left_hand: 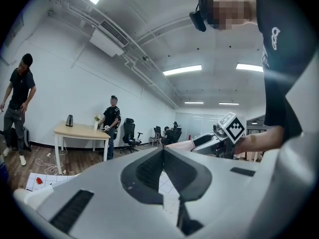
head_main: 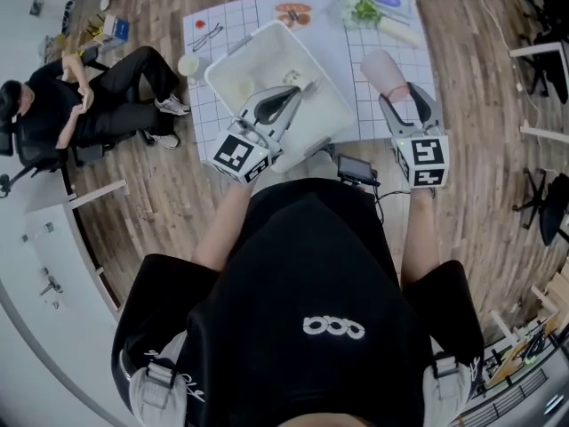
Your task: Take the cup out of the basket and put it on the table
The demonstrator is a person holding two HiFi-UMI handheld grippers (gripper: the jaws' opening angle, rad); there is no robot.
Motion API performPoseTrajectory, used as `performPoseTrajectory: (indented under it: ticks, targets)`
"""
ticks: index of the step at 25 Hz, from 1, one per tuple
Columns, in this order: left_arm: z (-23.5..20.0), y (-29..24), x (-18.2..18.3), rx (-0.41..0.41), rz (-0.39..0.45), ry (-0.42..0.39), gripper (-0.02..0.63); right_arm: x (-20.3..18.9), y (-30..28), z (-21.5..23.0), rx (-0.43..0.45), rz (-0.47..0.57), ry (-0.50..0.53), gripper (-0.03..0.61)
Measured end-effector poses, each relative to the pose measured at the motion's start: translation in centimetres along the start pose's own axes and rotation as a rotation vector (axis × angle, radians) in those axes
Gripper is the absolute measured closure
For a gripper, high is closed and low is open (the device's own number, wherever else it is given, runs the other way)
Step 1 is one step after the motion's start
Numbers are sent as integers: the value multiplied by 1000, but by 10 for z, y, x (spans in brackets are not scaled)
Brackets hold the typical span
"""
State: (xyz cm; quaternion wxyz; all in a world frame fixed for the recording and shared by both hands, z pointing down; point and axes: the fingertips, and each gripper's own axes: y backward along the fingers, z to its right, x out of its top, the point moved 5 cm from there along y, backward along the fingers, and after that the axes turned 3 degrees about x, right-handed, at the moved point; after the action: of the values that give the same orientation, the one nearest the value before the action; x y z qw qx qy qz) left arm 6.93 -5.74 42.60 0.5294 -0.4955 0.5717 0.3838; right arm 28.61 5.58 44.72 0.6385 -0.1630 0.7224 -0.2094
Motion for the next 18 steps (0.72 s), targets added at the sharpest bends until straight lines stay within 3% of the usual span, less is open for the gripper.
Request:
performPoseTrajectory:
  ticks: [7,18]
  targets:
    - [17,-22,-9,-3,-10,9,607,-54,-11,36,30,-148,6,318]
    - [23,-26,-30,73,-24,41,607,-145,-105,57,232,-557,86,318]
